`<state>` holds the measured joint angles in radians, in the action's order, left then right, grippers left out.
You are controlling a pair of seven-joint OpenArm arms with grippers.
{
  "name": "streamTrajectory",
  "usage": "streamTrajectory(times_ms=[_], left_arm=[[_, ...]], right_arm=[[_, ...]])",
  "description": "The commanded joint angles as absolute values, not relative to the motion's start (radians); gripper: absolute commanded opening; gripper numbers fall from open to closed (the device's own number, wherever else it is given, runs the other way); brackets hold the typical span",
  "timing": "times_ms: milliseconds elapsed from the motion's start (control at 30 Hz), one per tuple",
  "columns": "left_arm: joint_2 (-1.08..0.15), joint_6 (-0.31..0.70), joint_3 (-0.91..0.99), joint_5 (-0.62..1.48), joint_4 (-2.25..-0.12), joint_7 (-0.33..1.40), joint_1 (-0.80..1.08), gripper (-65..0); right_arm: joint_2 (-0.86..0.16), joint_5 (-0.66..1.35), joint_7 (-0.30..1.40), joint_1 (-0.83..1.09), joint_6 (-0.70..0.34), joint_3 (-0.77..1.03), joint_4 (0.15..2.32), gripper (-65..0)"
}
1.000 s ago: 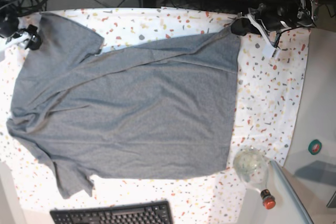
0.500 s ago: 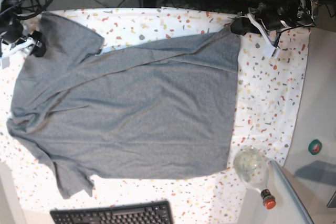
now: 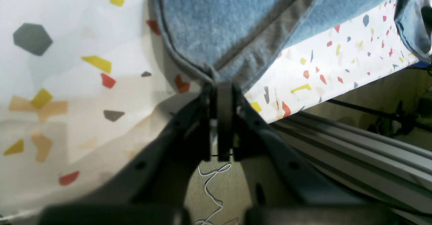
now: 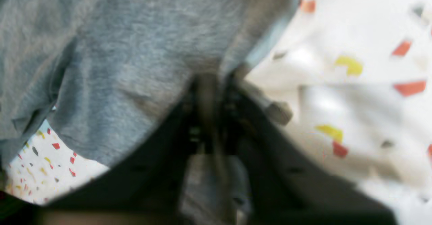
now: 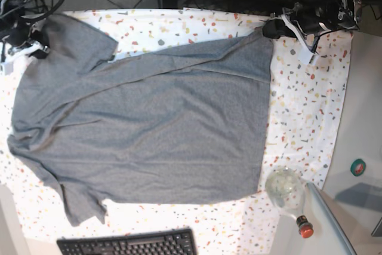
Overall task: Layout the t-shirt on the table in an organized manner, then fold the t-shirt properly
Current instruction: 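Lift the shirt with both grippers and shake it out over the cloth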
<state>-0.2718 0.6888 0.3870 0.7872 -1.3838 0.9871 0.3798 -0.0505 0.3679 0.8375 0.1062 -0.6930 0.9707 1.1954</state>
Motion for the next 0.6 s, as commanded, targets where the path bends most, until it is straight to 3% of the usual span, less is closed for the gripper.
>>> streamTrajectory(times_ms=[0, 100, 367, 500, 567], left_arm=[[-0.285, 0.698, 0.392, 0.768, -1.400, 0.977, 0.381, -65.0], [-0.277, 0.698, 0.392, 0.668, -1.429, 0.977, 0.383, -65.0], [-0.231, 0.698, 0.380, 0.426, -1.701, 0.983, 0.348, -65.0], [-0.216, 0.693, 0.311, 0.285, -1.664, 0.986, 0.173, -65.0], [-0.214, 0.639, 0.217, 0.202, -1.632, 0.986, 0.074, -65.0]], right_arm=[[-0.061, 0.354, 0.840, 0.107, -0.698, 0.981, 1.204, -65.0], [-0.062, 0.352, 0.845, 0.139, -0.698, 0.986, 1.231, -65.0], [-0.031, 0.349, 0.875, 0.245, -0.698, 0.975, 1.644, -65.0], [-0.125, 0.349, 0.897, 0.130, -0.698, 0.906, 1.626, -65.0], [-0.196, 0.349, 0.897, 0.048, -0.673, 0.842, 1.573, -65.0]])
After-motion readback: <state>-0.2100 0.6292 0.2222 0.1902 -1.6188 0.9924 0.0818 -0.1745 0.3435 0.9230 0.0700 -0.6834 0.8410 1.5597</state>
